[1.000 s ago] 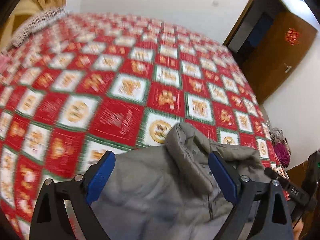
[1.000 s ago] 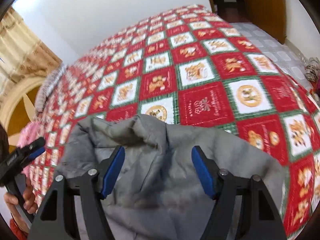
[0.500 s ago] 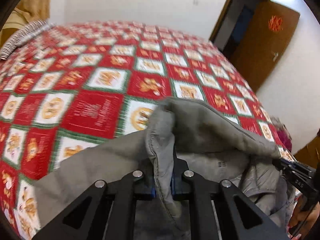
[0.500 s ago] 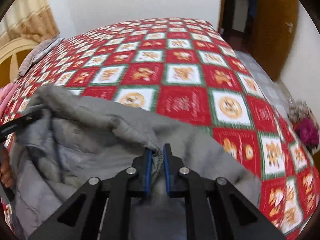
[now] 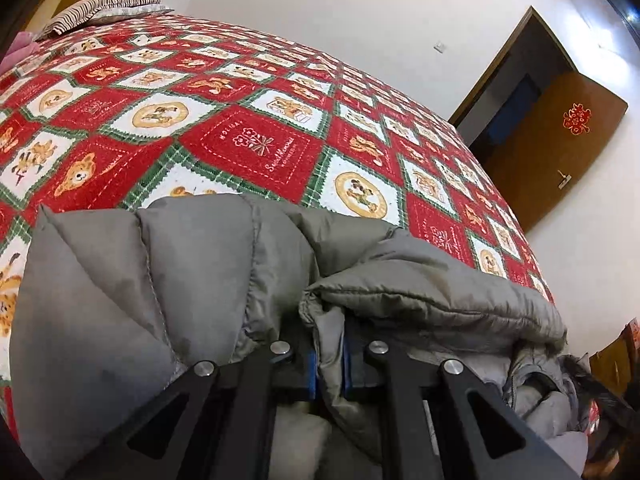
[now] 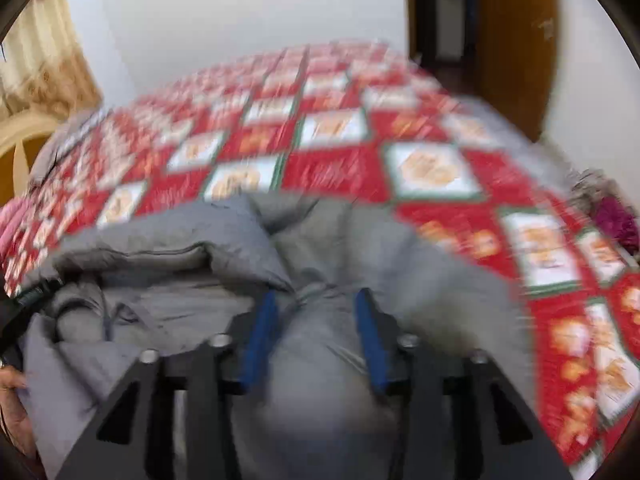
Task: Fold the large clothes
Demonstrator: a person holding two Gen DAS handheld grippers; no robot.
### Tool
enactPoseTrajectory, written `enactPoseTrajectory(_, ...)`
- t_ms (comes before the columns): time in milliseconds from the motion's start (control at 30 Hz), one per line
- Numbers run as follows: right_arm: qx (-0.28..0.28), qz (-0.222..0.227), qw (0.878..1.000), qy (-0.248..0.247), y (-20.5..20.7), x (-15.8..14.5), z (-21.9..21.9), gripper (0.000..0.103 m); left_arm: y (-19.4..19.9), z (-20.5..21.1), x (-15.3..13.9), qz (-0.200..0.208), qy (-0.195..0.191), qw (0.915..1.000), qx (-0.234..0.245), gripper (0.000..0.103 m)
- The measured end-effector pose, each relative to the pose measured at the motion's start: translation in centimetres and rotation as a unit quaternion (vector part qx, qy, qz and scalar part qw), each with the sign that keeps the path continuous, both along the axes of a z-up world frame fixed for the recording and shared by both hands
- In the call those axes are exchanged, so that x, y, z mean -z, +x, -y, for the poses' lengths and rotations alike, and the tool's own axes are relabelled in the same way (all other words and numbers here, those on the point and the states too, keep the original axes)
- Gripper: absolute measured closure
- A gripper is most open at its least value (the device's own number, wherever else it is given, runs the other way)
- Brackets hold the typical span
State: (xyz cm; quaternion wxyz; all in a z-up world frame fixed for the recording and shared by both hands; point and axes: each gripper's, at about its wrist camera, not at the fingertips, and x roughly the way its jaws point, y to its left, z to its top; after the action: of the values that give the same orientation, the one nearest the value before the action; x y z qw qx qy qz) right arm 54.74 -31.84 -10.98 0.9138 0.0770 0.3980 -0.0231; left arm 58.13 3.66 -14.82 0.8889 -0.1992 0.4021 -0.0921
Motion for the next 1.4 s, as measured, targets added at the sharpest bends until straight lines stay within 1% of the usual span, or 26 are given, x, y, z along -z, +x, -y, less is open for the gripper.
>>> enactPoseTrajectory(33, 0.036, 0.047, 0.998, -0.016, -1.8, -1.9, 0.5, 0.046, -0.1, -0.1, 0.0, 0.000, 0.000, 1.0000, 0.000, 0.093)
enactPoseTrajectory(67, 0.056, 0.072, 0.996, -0.023, -2.6, -3.0, 0.6, 0.044, 0.0, 0.0, 0.1, 0.001, 0.004, 1.0000, 0.000, 0.093)
enactPoseTrajectory(100, 0.069, 0.098, 0.993, -0.015, -3.0, -4.6, 0.6, 0.044, 0.0, 0.3, -0.1, 0.003, 0.014, 0.9999, -0.001, 0.093)
enactPoseTrajectory(133, 0.062, 0.098, 0.993, -0.001, -2.6, -5.3, 0.2, 0.044, -0.1, 0.4, 0.1, 0.004, 0.020, 0.9998, -0.001, 0.093)
enactPoseTrajectory(167, 0.043, 0.084, 0.995, 0.020, -1.4, -6.1, -0.7, 0.046, -0.2, 0.6, 0.1, 0.004, 0.029, 0.9996, -0.001, 0.093)
enactPoseTrajectory(267, 0.007, 0.046, 0.998, 0.039, 2.9, -6.9, -4.3, 0.047, -0.2, 0.9, 0.1, 0.005, 0.041, 0.9992, -0.001, 0.093)
enactPoseTrajectory(333, -0.003, 0.020, 0.999, 0.050, 5.7, -5.4, -6.4, 0.047, -0.2, 0.8, 0.1, 0.004, 0.041, 0.9991, -0.001, 0.093)
enactPoseTrajectory(367, -0.008, 0.008, 0.999, 0.046, 6.4, -4.2, -7.1, 0.049, -0.2, 0.9, 0.1, 0.005, 0.041, 0.9991, -0.001, 0.093)
enactPoseTrajectory(433, -0.007, -0.022, 0.999, 0.022, 6.9, -1.2, -7.9, 0.051, -0.2, 0.9, 0.1, 0.004, 0.040, 0.9992, -0.001, 0.093)
enactPoseTrajectory(467, -0.011, -0.042, 0.999, 0.006, 7.0, 0.9, -8.1, 0.055, -0.1, 0.8, 0.1, 0.004, 0.038, 0.9993, 0.000, 0.093)
enactPoseTrajectory(533, -0.042, -0.059, 0.997, -0.023, 6.6, 3.8, -8.4, 0.055, -0.1, 0.8, 0.1, 0.002, 0.031, 0.9995, 0.001, 0.092)
enactPoseTrajectory(600, -0.070, -0.035, 0.995, -0.063, 5.6, 4.3, -8.9, 0.055, -0.3, 0.6, -0.1, -0.009, 0.028, 0.9996, 0.005, 0.092)
enactPoseTrajectory(667, -0.070, -0.033, 0.995, -0.070, 5.6, 4.3, -8.9, 0.055, -1.0, 0.3, -1.2, -0.034, 0.034, 0.9987, 0.017, 0.091)
enactPoseTrajectory(767, -0.069, -0.026, 0.995, -0.069, 5.5, 4.3, -8.8, 0.055, -3.7, -0.6, -3.8, -0.051, 0.044, 0.9974, 0.024, 0.074)
enactPoseTrajectory(800, -0.068, -0.022, 0.995, -0.066, 5.4, 4.4, -8.6, 0.055, -4.7, -0.9, -4.9, -0.047, 0.053, 0.9972, 0.024, 0.066)
enactPoseTrajectory(833, -0.067, -0.020, 0.995, -0.065, 5.5, 4.2, -8.7, 0.055, -5.4, -1.1, -5.7, -0.039, 0.057, 0.9974, 0.023, 0.064)
enactPoseTrajectory(900, -0.067, -0.018, 0.995, -0.070, 5.3, 4.2, -8.8, 0.055, -6.3, -1.4, -8.3, -0.010, 0.052, 0.9985, 0.013, 0.064)
enactPoseTrajectory(967, -0.066, -0.017, 0.995, -0.072, 5.2, 4.1, -8.9, 0.055, -5.9, -0.5, -10.1, 0.015, 0.043, 0.9988, 0.016, 0.063)
enactPoseTrajectory(1033, -0.065, -0.013, 0.995, -0.075, 5.2, 4.0, -9.1, 0.055, -4.5, 2.4, -11.7, 0.045, 0.049, 0.9971, 0.038, 0.063)
enactPoseTrajectory(1067, -0.065, -0.011, 0.995, -0.075, 5.1, 3.9, -9.0, 0.055, -3.7, 3.5, -11.8, 0.050, 0.048, 0.9963, 0.051, 0.063)
enactPoseTrajectory(1100, -0.065, -0.010, 0.995, -0.072, 5.0, 3.9, -9.0, 0.055, -2.3, 5.6, -11.3, 0.049, 0.049, 0.9953, 0.068, 0.063)
enactPoseTrajectory(1167, -0.059, -0.010, 0.996, -0.067, 5.0, 3.9, -8.8, 0.055, -0.6, 7.4, -9.4, 0.038, 0.049, 0.9958, 0.067, 0.063)
enactPoseTrajectory(1233, -0.059, -0.009, 0.996, -0.064, 5.0, 4.0, -8.7, 0.055, 1.1, 8.9, -6.2, 0.007, 0.064, 0.9962, 0.058, 0.063)
enactPoseTrajectory(1300, -0.060, -0.008, 0.996, -0.062, 5.0, 4.0, -8.7, 0.054, 1.7, 8.9, -2.2, -0.027, 0.077, 0.9951, 0.057, 0.063)
enactPoseTrajectory(1333, -0.063, -0.006, 0.996, -0.055, 5.0, 3.9, -8.5, 0.053, 1.4, 8.7, -1.2, -0.032, 0.072, 0.9950, 0.061, 0.063)
enactPoseTrajectory(1400, -0.065, -0.007, 0.997, -0.041, 5.0, 4.0, -8.3, 0.053, 0.7, 7.6, -0.3, -0.005, 0.043, 0.9973, 0.059, 0.063)
